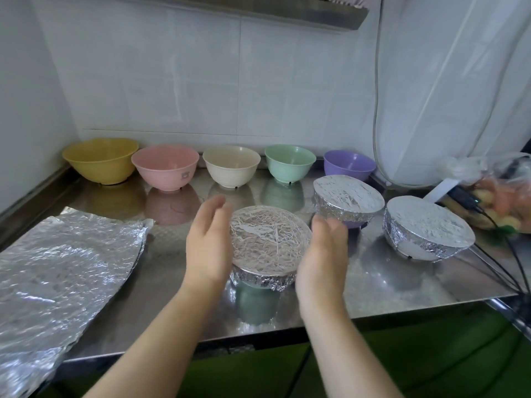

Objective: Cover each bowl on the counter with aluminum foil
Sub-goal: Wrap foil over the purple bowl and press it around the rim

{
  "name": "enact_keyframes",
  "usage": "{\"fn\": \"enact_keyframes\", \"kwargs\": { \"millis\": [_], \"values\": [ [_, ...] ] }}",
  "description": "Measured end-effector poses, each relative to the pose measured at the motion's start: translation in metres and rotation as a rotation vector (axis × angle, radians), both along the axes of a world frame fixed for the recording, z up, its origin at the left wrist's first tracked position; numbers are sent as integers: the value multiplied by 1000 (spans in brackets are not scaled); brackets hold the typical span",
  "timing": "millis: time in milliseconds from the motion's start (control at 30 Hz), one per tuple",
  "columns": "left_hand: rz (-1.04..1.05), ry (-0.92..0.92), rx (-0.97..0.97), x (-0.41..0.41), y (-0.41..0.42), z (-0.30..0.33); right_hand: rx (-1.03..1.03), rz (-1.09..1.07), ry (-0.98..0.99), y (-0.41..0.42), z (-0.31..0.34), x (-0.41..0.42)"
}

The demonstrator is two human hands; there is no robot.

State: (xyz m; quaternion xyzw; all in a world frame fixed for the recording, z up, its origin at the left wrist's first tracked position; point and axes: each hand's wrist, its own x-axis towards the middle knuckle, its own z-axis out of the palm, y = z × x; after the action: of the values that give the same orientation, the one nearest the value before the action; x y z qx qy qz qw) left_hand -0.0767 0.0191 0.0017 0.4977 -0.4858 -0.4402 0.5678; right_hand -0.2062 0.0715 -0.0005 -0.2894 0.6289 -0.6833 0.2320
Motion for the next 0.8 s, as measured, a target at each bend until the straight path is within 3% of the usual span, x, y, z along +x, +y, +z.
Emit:
{"fn": "enact_keyframes", "kwargs": {
  "millis": [133, 367, 467, 600, 800],
  "values": [
    [-102, 62, 38, -7, -7, 5, 61, -4, -101, -4, -13, 32],
    [76, 48, 47, 10, 2, -5, -99, 11, -175, -12, -13, 12],
    [19, 34, 23, 15, -9, 2, -125, 52, -216, -6, -13, 19],
    [-164, 134, 40, 9, -16, -3, -121, 37, -284, -9, -10, 33],
    [-87, 294, 32, 5, -20, -24, -174, -39, -392, -14, -13, 37]
  ]
}}
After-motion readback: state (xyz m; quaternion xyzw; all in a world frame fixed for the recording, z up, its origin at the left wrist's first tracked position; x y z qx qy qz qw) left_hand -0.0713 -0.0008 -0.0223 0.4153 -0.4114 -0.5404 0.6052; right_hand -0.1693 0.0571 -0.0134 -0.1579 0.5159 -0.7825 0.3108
